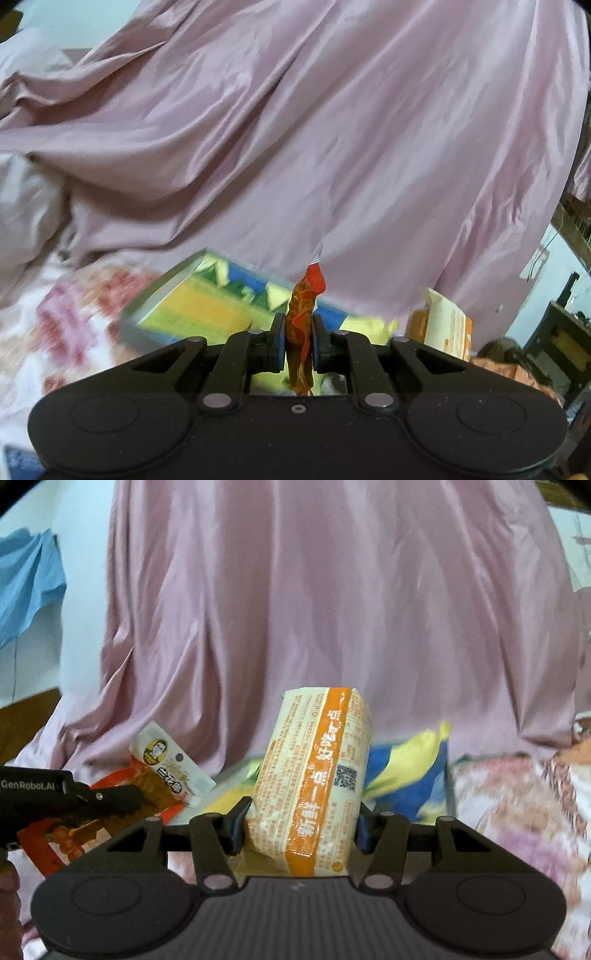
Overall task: Organize snacks
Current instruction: 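Carry orange strip to grey tray with left gripper while right carries bread bag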
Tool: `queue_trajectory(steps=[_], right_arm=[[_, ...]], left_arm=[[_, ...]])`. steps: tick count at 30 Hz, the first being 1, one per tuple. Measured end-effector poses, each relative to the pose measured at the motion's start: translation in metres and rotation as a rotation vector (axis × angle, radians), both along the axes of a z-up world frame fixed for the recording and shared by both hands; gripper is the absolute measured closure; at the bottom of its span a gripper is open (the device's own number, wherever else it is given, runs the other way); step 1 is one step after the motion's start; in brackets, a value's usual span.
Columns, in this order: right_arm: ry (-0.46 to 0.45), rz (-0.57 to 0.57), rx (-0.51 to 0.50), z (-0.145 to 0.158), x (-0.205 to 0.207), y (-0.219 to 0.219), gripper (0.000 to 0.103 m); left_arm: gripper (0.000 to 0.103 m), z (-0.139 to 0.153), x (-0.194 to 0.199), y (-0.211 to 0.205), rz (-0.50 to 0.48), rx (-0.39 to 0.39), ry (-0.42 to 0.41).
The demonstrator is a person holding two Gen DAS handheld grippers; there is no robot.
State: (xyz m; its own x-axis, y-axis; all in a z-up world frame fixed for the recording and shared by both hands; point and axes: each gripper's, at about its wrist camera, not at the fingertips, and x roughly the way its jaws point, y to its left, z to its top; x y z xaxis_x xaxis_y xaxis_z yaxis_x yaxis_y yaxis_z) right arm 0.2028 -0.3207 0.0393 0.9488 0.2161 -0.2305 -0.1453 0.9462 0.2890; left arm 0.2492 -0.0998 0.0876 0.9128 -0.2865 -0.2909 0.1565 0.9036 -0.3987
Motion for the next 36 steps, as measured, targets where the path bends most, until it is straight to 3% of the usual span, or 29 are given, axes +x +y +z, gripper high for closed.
queue_trajectory(steps=[7,20,36], right_arm=[[-0.061,-0.066,-0.001,0.002,0.035,-0.02,0.045],[0.045,-0.068,0.017,-0.022,0.079,-0.031,0.045],[0.135,-0.045,0.016,-0.032,0.085,-0.029,0.044]], left_arm=[[0.09,-0.006,0.047,-0.025,0.022,-0.046,-0.032],[0.09,-0.053,0.09,-0.041,0.086,-0.151,0.091],[0.089,-0.07,0.097,-0.041,0.107,-0.12,0.151]])
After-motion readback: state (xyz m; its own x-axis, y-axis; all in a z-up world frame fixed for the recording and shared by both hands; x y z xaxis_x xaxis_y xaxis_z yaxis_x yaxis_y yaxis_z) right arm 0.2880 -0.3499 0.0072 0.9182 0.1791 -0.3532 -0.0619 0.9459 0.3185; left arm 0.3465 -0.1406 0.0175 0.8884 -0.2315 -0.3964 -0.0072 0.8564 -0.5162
